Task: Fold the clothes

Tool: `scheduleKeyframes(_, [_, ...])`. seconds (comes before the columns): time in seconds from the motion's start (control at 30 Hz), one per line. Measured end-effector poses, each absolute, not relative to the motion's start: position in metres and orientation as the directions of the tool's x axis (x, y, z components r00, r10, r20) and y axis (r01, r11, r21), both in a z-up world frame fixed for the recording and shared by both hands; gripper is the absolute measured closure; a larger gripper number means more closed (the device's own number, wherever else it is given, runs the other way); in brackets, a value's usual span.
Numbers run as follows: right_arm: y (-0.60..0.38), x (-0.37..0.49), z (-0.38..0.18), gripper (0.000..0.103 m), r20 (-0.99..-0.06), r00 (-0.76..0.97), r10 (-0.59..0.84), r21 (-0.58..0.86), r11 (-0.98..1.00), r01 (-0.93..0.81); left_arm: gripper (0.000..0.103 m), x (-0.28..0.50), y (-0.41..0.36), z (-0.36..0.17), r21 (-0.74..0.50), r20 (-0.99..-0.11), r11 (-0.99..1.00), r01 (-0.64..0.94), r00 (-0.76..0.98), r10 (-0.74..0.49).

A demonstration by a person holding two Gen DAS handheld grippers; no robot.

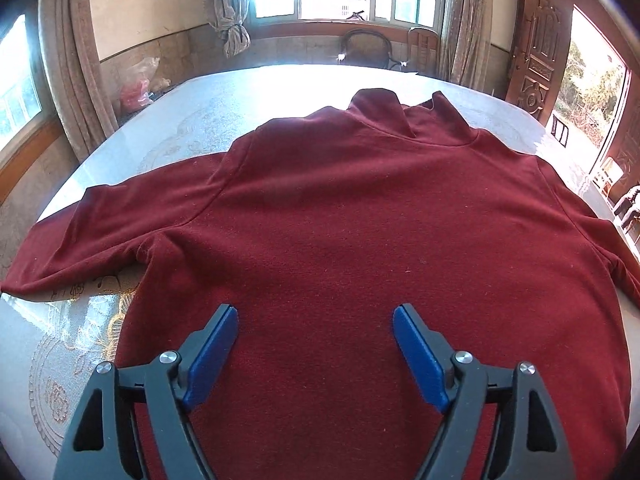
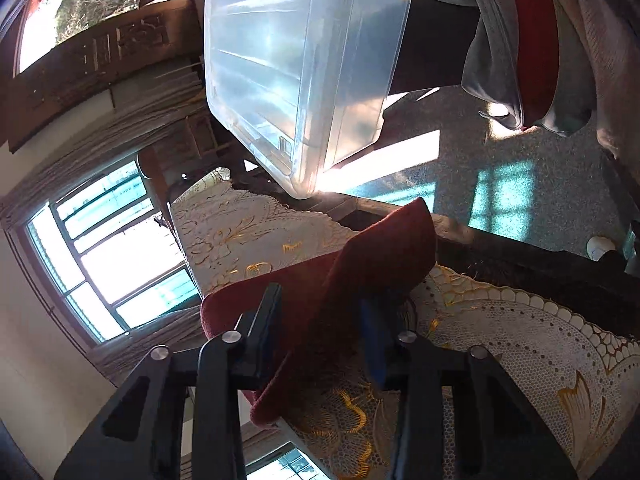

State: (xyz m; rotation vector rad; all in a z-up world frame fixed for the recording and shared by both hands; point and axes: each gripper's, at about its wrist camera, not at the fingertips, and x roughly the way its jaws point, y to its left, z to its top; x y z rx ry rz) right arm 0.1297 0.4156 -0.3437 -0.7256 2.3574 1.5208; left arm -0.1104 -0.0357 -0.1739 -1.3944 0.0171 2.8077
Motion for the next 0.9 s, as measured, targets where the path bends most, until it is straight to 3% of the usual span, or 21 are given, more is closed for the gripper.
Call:
scheduleKeyframes(0.23, [0.426, 0.13, -0.306, 0.092, -0.446, -0.881, -0.16, 0.848, 0.239, -0.473, 0.019, -0.11, -0.036, -0.174, 0.007, -0.798, -1.0, -0.007, -0.603, -0.001])
scheduleKeyframes(0.53, [0.4, 0.087, -0.171, 0.093, -0.499, -0.861, -0.097, 0.854, -0.225, -0.469, 0.019, -0.109, -0.038, -0.174, 0.004, -0.798, -1.0, -0.009, -0.603, 0.002])
scheduleKeyframes(0.7, [0.31, 0.012, -0.09, 0.095, -0.478, -0.863, -0.161, 0.78, -0.529, -0.333, 0.021, -0.104, -0.042, -0.17, -0.031, -0.806, -0.999, -0.009, -0.592, 0.031])
scheduleKeyframes(0.9, [0.121, -0.095, -0.036, 0.095, -0.484, -0.803, -0.348, 0.599, -0.8, -0.014, 0.022, -0.078, -0.079, -0.164, -0.217, -0.797, -0.973, 0.077, -0.589, 0.131])
